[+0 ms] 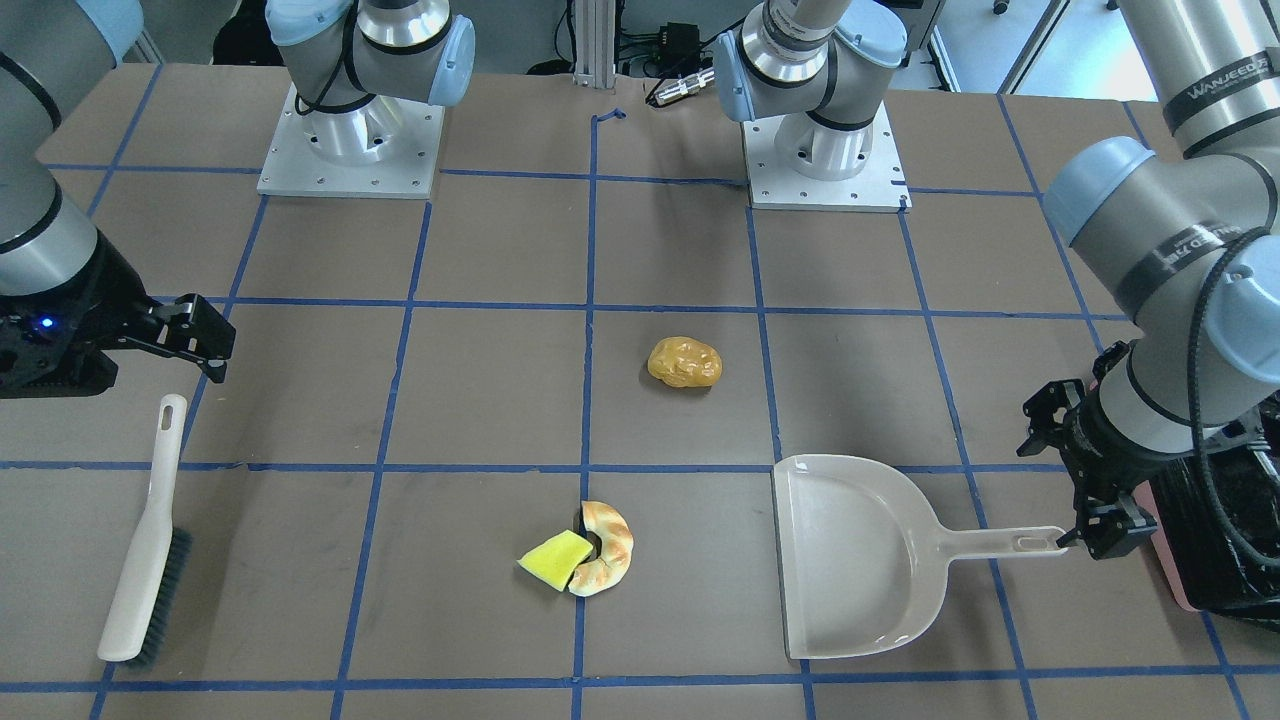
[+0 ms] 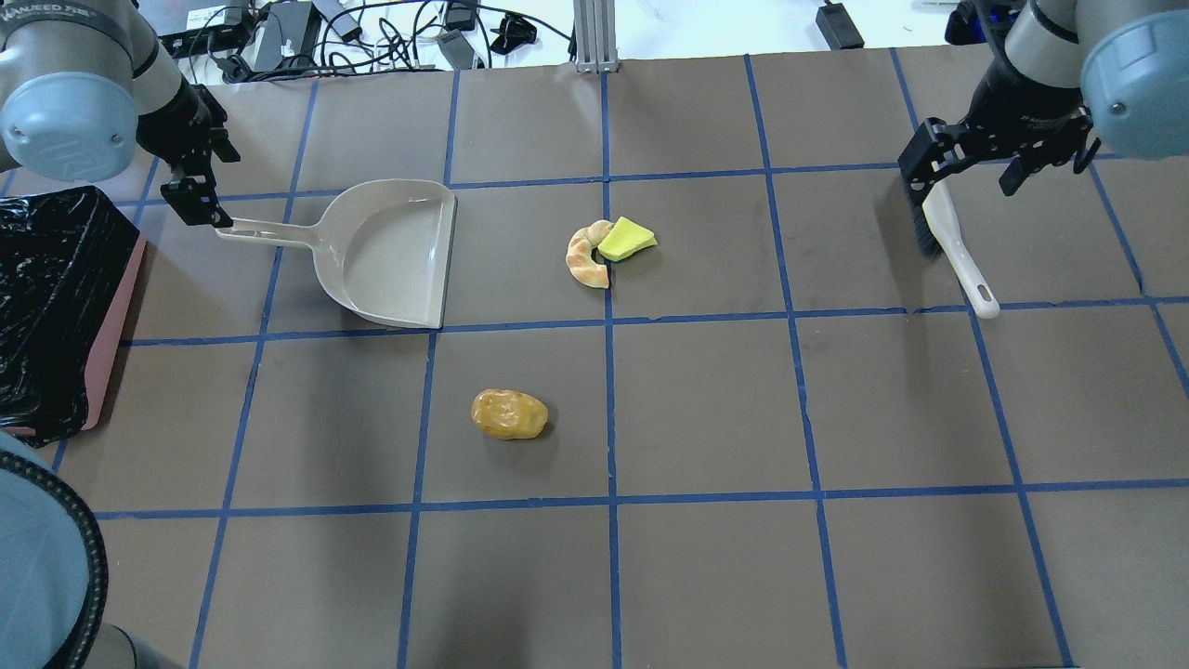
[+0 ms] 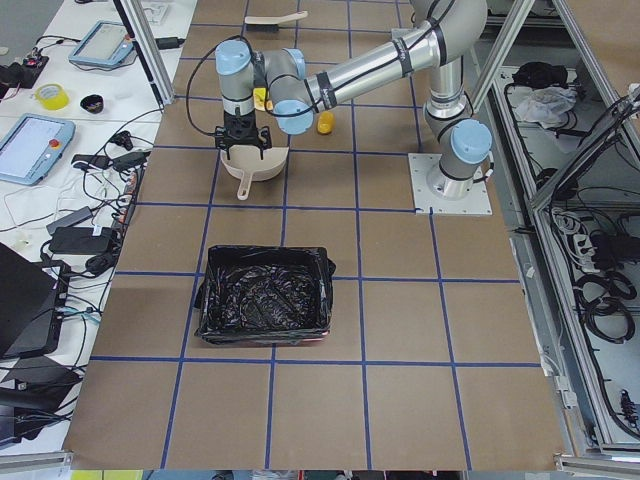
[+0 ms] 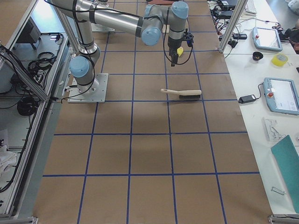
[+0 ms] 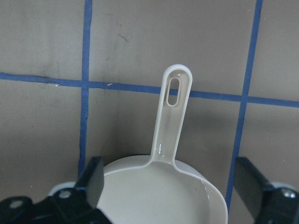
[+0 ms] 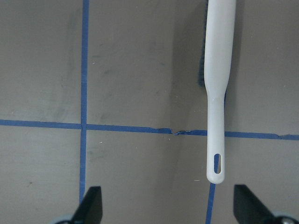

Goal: Sweep and dump trash into bin
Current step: 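Grasp the white brush handle with the right gripper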

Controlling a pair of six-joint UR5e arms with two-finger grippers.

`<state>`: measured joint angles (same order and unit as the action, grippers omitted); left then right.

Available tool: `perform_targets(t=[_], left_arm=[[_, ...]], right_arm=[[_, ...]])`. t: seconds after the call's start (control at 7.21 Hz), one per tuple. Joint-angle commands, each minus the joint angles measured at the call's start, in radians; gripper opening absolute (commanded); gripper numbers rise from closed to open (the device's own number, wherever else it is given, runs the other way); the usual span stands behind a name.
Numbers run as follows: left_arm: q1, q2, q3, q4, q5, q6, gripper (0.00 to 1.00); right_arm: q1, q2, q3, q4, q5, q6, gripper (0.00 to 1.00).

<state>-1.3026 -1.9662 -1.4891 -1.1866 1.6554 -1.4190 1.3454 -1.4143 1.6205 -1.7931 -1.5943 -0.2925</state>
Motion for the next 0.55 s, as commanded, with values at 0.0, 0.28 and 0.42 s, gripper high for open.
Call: perform_targets(t=[0.0, 0.28, 0.42], left_arm=[[0.000, -0.083, 0.048, -0.014, -0.005, 0.001, 0.97], [0.000, -0.155, 0.117, -0.124, 0.001, 0.063, 0.97], [0.000, -0.163, 0.109, -0.126, 0.018, 0.080, 0.97]], right_arm=[[-0.012, 0.035, -0.002, -0.052, -0.004, -0.016, 1.00], [-0.020, 0.102, -0.010, -0.110, -0.081, -0.022, 1.00], [-0.022, 0.116, -0.010, -0.112, -0.079, -0.025, 1.00]])
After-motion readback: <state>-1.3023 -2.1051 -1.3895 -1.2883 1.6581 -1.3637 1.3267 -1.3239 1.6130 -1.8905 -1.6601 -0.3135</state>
